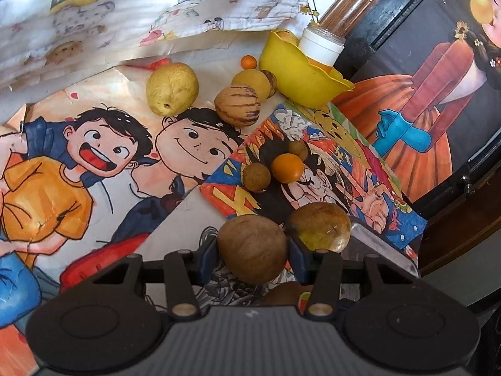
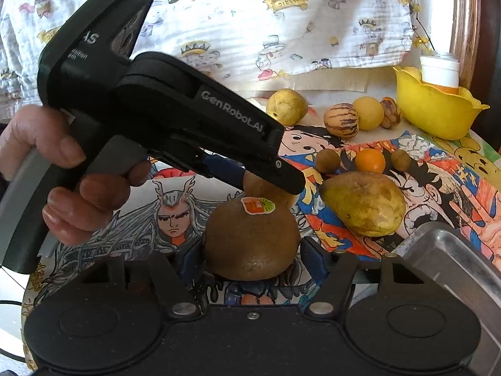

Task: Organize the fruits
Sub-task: 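Grasp a brown round fruit with the left tool while the right tool grasps a stickered brown fruit, then carry the brown fruit onto the metal tray and open the left tool while the right tool does likewise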

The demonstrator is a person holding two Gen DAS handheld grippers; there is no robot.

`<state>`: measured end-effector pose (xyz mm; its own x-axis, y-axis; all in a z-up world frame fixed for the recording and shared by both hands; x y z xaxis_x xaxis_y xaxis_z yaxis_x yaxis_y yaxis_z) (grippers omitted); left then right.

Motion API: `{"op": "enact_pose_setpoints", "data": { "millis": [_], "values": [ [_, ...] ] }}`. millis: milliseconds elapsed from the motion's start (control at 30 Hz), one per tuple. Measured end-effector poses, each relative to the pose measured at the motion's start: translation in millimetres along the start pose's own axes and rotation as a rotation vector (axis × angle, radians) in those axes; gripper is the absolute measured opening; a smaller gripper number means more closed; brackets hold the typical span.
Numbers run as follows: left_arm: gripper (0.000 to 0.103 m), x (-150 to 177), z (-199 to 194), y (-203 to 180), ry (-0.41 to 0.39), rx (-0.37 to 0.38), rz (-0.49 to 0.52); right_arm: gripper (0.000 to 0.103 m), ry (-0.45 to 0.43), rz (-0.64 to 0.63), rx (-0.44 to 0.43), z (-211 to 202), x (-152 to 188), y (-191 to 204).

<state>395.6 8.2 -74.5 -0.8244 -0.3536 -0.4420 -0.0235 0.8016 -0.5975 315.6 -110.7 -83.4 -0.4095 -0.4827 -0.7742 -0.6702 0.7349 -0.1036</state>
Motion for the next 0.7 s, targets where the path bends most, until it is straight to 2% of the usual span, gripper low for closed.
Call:
{"op": "enact_pose_setpoints", "data": {
  "millis": [167,400,700],
  "values": [
    [0.049,1,-1,1,-0.009,0.005,-0.009,0.065,-0.004,0.0,-0.01,-1,0,-1],
    [0.048,6,-11,-1,-0.071,-0.065,0.056,0.064,-0.008,-0.008,-0.021,-5,1,0],
    [0.048,5,-25,13,-0.122,-0.1,0.039,0.064,-0.038,0.02,-0.048,-8,6,-2]
  ]
}}
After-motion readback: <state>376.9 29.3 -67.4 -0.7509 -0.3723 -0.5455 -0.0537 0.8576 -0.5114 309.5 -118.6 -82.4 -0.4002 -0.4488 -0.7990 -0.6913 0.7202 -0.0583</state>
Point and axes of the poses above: each gripper's, at about its wrist camera, not at the fingertips, and z roughly the way its jaws point, y to its left, x to its underside, the point moved 7 cm from there along z, roughly the way its jaws point, and after that the axes turned 9 degrees about -z, right-handed, at the moved point
